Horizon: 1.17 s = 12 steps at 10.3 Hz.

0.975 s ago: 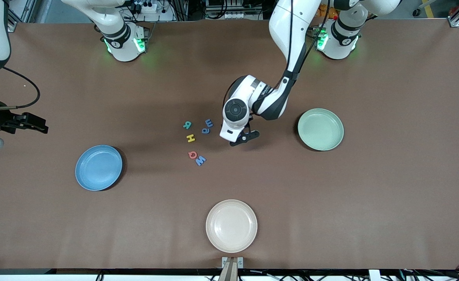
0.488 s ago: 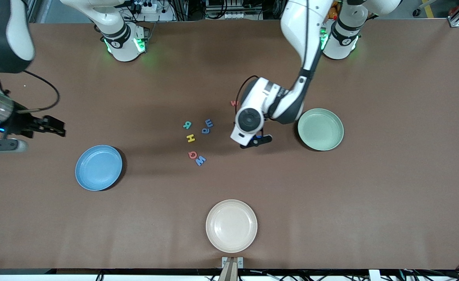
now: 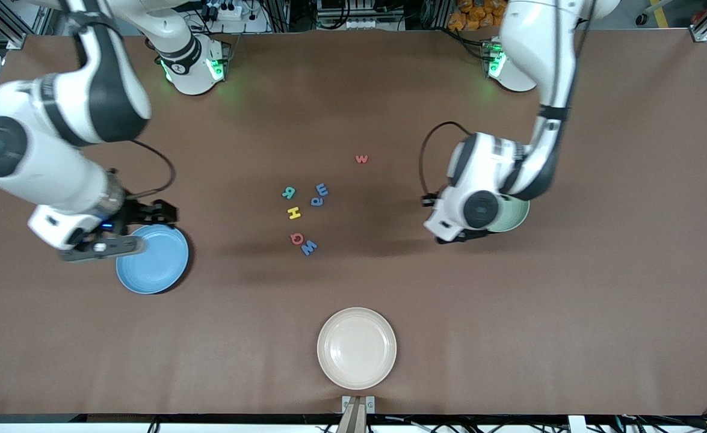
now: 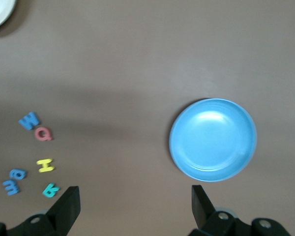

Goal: Sort uppercase to blue plate, lowercase to green plate
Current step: 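Carry the h to the green plate while the right gripper reaches letters, then release the h on the green plate while the right gripper grasps pink Q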

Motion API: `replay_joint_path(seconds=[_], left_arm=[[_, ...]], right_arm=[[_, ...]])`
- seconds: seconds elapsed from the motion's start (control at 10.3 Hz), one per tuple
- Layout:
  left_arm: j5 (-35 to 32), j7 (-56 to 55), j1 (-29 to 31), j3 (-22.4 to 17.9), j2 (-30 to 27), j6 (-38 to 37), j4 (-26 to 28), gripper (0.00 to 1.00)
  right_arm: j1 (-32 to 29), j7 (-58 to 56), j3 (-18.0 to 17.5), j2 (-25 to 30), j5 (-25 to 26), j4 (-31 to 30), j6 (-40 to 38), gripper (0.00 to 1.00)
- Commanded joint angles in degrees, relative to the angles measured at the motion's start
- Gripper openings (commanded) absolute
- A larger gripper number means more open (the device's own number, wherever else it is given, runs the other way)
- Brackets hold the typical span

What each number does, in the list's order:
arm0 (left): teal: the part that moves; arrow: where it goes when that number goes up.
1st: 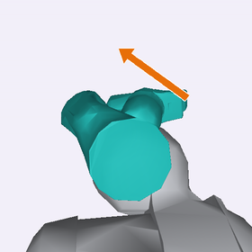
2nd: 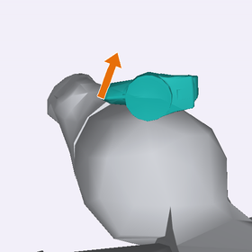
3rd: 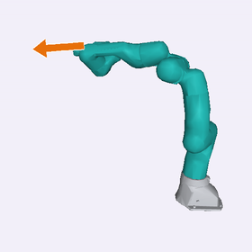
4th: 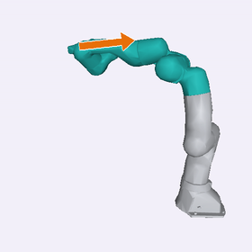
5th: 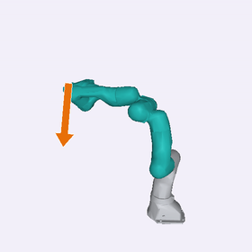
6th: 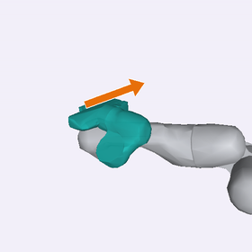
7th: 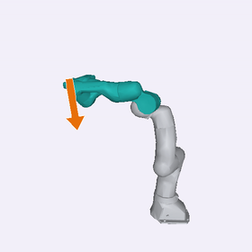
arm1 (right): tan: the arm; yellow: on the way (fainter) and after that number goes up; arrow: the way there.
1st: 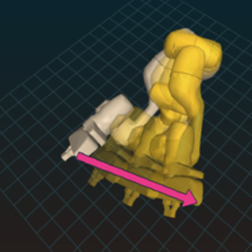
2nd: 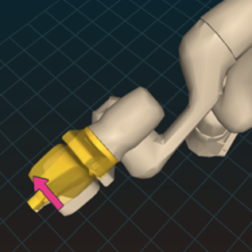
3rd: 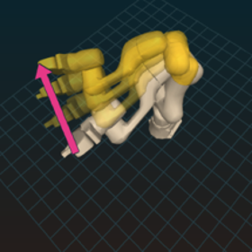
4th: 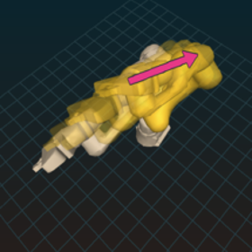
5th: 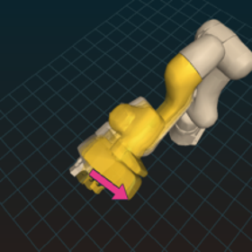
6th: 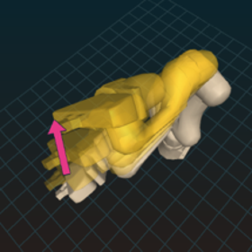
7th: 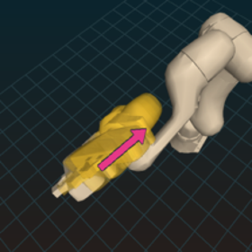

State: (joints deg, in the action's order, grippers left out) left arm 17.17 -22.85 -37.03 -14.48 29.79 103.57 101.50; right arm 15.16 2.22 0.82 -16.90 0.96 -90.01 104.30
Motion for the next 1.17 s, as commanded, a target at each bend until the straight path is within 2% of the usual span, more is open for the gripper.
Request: replay_joint_path(seconds=[0.0,0.2,0.49,0.88,1.07], left_arm=[[-6.34,3.67,11.84,9.17,-5.87,2.24,7.73,0.16],[-10.91,5.00,16.27,11.83,-7.63,9.41,15.18,0.17],[-14.79,5.53,17.43,12.28,-8.43,17.97,23.64,0.17],[-19.97,5.97,17.51,12.28,-8.96,18.16,25.68,0.18],[-22.17,5.97,17.78,12.19,-8.35,18.16,25.68,0.19]], right_arm=[[5.21,0.59,0.23,-2.87,0.10,-0.24,1.95,1.00],[8.47,-0.11,0.14,-3.93,0.10,-4.70,7.99,1.00],[12.79,-0.47,0.14,-4.46,0.45,-15.24,24.84,1.00],[15.43,-2.82,0.23,-13.40,0.98,-16.51,36.82,1.00],[16.21,-4.51,0.14,-17.71,0.89,-14.94,39.49,1.00]])
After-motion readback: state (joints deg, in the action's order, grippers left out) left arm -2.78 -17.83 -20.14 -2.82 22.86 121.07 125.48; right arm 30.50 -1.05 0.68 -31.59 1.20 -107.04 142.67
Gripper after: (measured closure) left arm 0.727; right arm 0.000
